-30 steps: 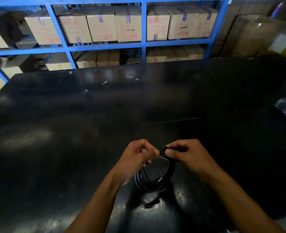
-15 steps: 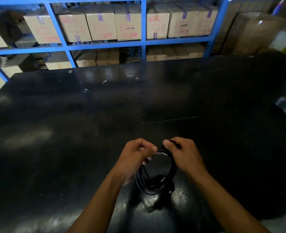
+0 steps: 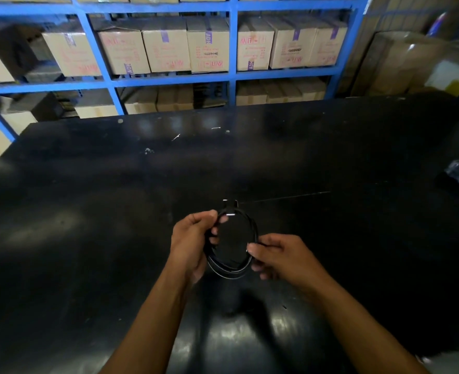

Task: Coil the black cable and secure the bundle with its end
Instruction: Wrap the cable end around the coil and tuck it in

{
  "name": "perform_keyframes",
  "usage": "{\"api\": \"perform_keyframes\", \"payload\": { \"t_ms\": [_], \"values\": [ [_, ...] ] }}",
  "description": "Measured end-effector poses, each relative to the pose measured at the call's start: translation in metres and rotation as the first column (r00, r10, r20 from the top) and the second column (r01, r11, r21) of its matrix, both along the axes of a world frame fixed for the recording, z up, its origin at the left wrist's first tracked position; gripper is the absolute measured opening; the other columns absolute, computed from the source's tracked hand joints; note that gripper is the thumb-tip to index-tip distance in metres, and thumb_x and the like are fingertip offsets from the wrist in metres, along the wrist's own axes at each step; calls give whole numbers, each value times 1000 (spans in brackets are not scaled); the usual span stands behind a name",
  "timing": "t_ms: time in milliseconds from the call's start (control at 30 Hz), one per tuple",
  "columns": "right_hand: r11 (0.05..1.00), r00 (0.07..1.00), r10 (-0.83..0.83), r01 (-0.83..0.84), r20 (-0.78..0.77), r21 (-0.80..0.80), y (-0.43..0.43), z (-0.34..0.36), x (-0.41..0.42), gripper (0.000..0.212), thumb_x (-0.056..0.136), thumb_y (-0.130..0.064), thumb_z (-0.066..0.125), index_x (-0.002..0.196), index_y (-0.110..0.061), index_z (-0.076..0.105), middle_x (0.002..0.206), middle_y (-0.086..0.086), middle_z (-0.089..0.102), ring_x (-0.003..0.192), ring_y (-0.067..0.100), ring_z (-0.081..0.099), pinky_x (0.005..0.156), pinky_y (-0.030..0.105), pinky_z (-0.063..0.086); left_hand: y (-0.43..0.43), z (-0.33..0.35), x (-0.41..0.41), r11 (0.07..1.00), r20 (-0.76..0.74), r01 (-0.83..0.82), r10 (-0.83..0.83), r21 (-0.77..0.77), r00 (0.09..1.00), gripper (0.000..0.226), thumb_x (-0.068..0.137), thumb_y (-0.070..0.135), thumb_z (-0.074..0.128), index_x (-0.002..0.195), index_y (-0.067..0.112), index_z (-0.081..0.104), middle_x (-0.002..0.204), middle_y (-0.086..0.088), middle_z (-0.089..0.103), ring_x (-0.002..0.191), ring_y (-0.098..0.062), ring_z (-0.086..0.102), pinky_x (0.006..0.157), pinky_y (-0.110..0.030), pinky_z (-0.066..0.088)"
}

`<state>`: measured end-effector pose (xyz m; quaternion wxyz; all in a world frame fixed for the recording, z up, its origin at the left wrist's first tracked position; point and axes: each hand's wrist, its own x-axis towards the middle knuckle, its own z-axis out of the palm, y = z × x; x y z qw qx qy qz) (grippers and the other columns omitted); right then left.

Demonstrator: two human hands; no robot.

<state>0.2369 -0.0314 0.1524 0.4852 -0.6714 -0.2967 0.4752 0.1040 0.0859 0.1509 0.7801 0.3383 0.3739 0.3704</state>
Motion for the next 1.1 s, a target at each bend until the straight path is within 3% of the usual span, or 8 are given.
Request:
{"api": "perform_keyframes", "payload": {
  "t_ms": [200, 333, 400, 533, 700, 900, 1000, 1100],
  "values": [
    [980, 975, -194, 197, -111, 8, 14, 5, -47, 17, 93, -11, 62, 103, 3, 64, 84, 16, 69, 70, 23, 67, 55, 27, 56, 5, -15, -28, 963, -319, -6, 96, 270, 943, 14, 98, 14, 53, 85, 8, 50, 78, -8, 67, 40, -7, 41, 40, -21, 35],
    [976, 960, -216, 216, -175, -21, 21, 3, -86, 17, 99, -16, 52, 109, -3, 56, 81, 11, 69, 58, 16, 67, 49, 26, 55, 9, -20, -48, 917, -416, -26, 205, 398, 886, 13, 96, 19, 56, 84, 15, 55, 80, -6, 72, 67, -22, 63, 64, -40, 52],
    [972, 964, -237, 236, -120, -22, 24, -1, -98, 16, 99, -15, 51, 109, -3, 57, 77, 9, 68, 54, 13, 64, 48, 25, 53, 10, -19, -59, 914, -417, -10, 195, 405, 888, 12, 96, 19, 56, 86, 12, 56, 79, -5, 72, 56, -14, 58, 55, -34, 49],
    [928, 927, -373, 374, -29, 11, 35, -5, -108, 14, 96, -13, 56, 110, -13, 55, 82, 11, 69, 61, 14, 64, 45, 23, 49, 13, -18, -76, 949, -352, 13, 104, 314, 930, 17, 97, 15, 55, 93, -2, 55, 71, -8, 70, 43, -10, 53, 42, -23, 44],
    [836, 835, -539, 547, -114, 52, 62, -2, -94, 10, 92, -7, 63, 98, 1, 64, 80, 16, 71, 62, 17, 64, 45, 17, 49, 31, -18, -75, 997, -198, -2, 16, 73, 980, 5, 94, 10, 58, 97, 6, 60, 90, -13, 76, 70, -17, 70, 62, -30, 55],
    [861, 863, -500, 504, -68, 62, 112, -9, -66, 15, 84, 1, 67, 79, -14, 67, 73, 4, 71, 68, 16, 64, 69, 36, 53, 70, -30, -66, 979, -73, -55, 41, -197, 996, 16, 92, 7, 60, 107, 11, 64, 89, -6, 78, 80, -15, 71, 68, -31, 56],
    [845, 847, -528, 531, -65, 56, 140, -18, -55, 19, 80, -1, 74, 89, -11, 61, 83, 13, 71, 74, 23, 66, 75, 43, 57, 96, -40, -57, 961, -121, -157, 133, -226, 984, 10, 90, 3, 63, 98, 7, 67, 88, -12, 76, 74, -18, 71, 60, -30, 56],
    [875, 875, -481, 477, 48, 77, 170, -35, -42, 10, 80, -8, 77, 78, -12, 67, 78, 10, 73, 72, 20, 68, 78, 46, 59, 120, -54, -41, 946, -311, -307, 263, -102, 913, 3, 86, 6, 70, 89, 6, 71, 85, -16, 75, 75, -24, 72, 65, -33, 59]
  ]
}}
